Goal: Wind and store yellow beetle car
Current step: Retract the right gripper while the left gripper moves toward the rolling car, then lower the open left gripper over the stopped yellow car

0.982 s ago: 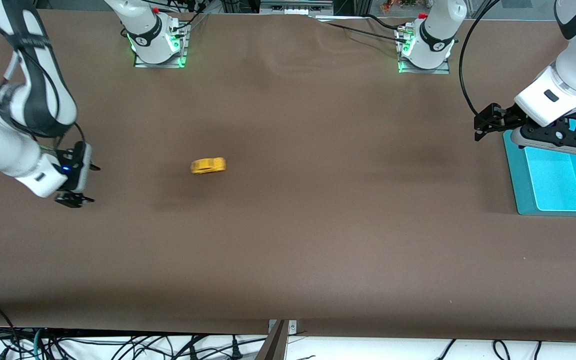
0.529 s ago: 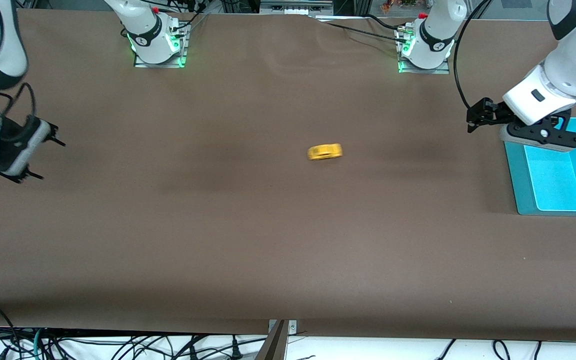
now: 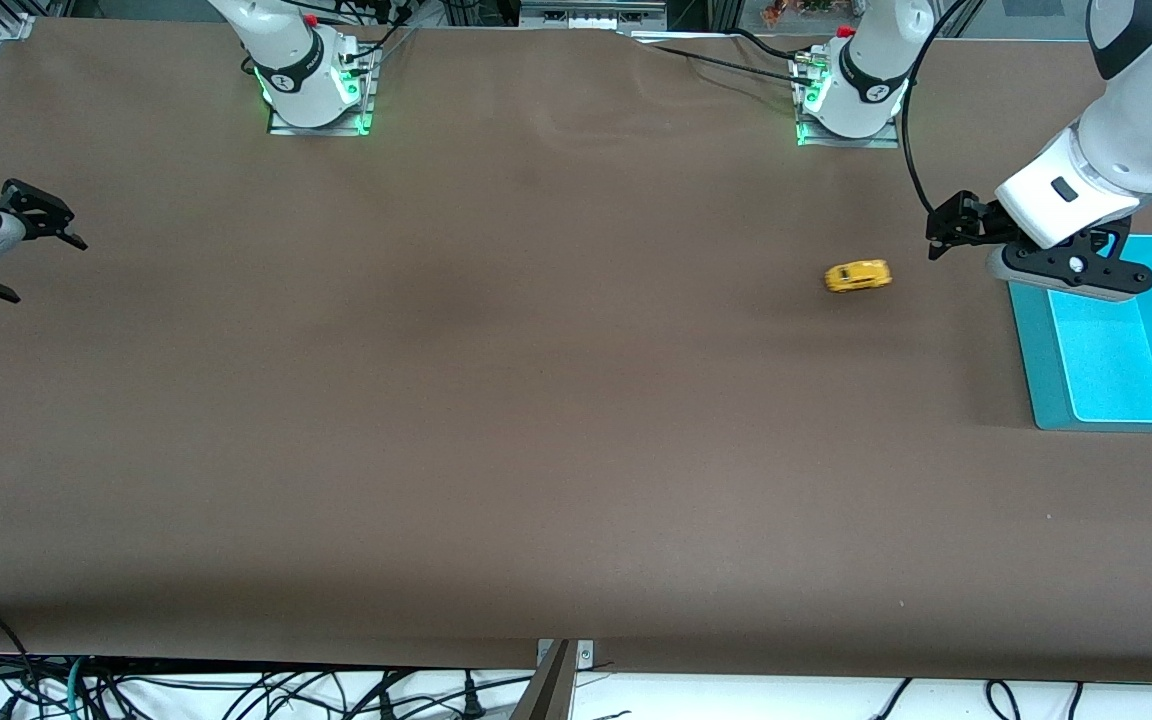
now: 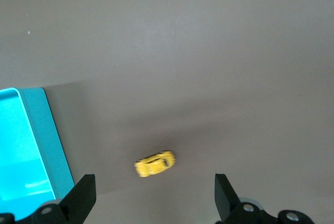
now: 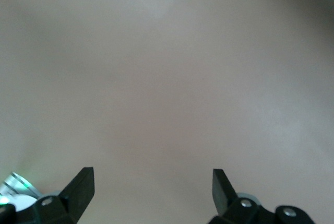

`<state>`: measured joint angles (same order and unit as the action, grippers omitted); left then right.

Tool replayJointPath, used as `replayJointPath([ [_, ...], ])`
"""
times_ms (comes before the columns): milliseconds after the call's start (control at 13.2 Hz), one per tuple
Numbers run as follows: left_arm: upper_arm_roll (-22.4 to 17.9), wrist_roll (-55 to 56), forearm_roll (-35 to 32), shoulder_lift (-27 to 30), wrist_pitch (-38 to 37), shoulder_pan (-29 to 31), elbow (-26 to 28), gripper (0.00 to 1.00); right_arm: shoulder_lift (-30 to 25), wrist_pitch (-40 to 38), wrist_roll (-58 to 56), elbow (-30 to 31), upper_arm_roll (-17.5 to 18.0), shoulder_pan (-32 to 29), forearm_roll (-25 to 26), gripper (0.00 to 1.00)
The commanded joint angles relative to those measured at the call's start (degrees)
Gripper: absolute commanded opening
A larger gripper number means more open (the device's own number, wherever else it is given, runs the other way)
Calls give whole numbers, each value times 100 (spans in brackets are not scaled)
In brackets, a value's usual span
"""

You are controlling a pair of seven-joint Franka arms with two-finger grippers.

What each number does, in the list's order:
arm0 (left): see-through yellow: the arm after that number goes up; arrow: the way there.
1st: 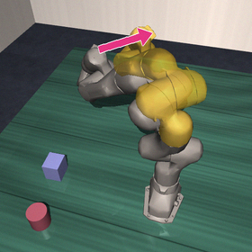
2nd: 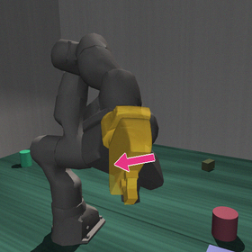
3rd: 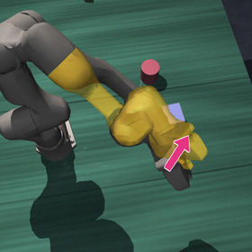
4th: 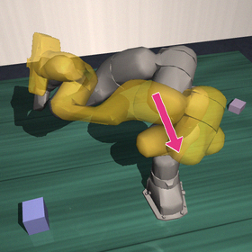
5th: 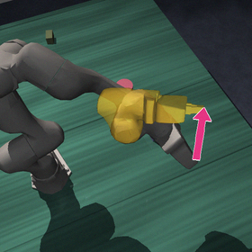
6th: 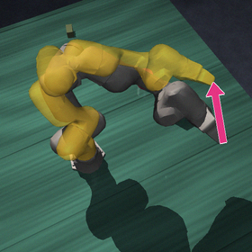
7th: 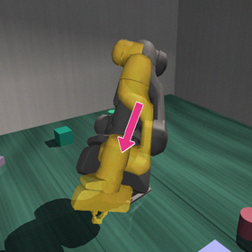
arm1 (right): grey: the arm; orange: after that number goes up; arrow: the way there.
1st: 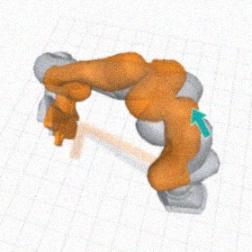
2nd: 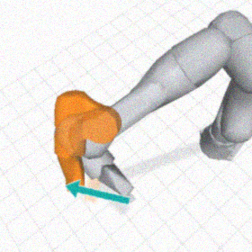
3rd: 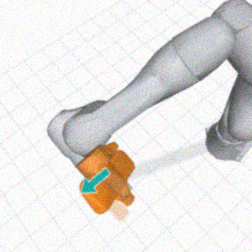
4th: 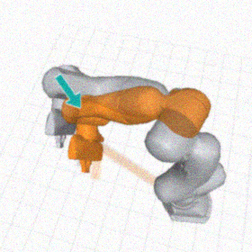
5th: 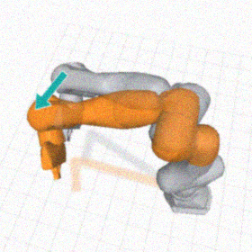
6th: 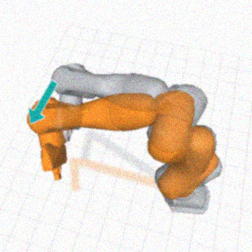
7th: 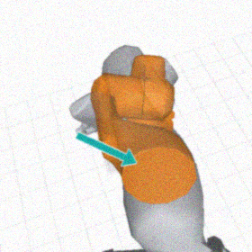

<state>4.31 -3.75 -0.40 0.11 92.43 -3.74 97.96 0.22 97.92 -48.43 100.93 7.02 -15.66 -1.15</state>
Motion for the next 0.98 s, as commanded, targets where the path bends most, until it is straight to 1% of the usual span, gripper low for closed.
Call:
replayJointPath([
  [0, 69, -38, -3, 77, -269, -13, 48, 100, -171, -396, 781, -232, -79, 169, 80, 100],
  [151, 87, -204, -21, 77, -427, -13, 91, 100, -267, -431, 861, -232, -87, 273, 71, 100],
  [302, 140, -1063, -21, 86, -638, 22, 170, 100, -338, -606, 1518, -249, -87, 327, 71, 100],
  [529, 132, -1662, -30, 182, -639, 75, 433, 100, -452, -677, 1837, -250, -87, 450, 62, 100],
  [680, 140, -2067, -187, 505, -464, 75, 959, 100, -479, -704, 1855, -250, -87, 450, 54, 100],
  [831, 140, -2506, -249, 945, -131, 75, 1679, 100, -514, -730, 2126, -250, -79, 476, 45, 100],
  [907, 132, -2882, -250, 1051, 10, 101, 1970, 100, -531, -747, 2275, -258, -87, 511, 27, 100],
])
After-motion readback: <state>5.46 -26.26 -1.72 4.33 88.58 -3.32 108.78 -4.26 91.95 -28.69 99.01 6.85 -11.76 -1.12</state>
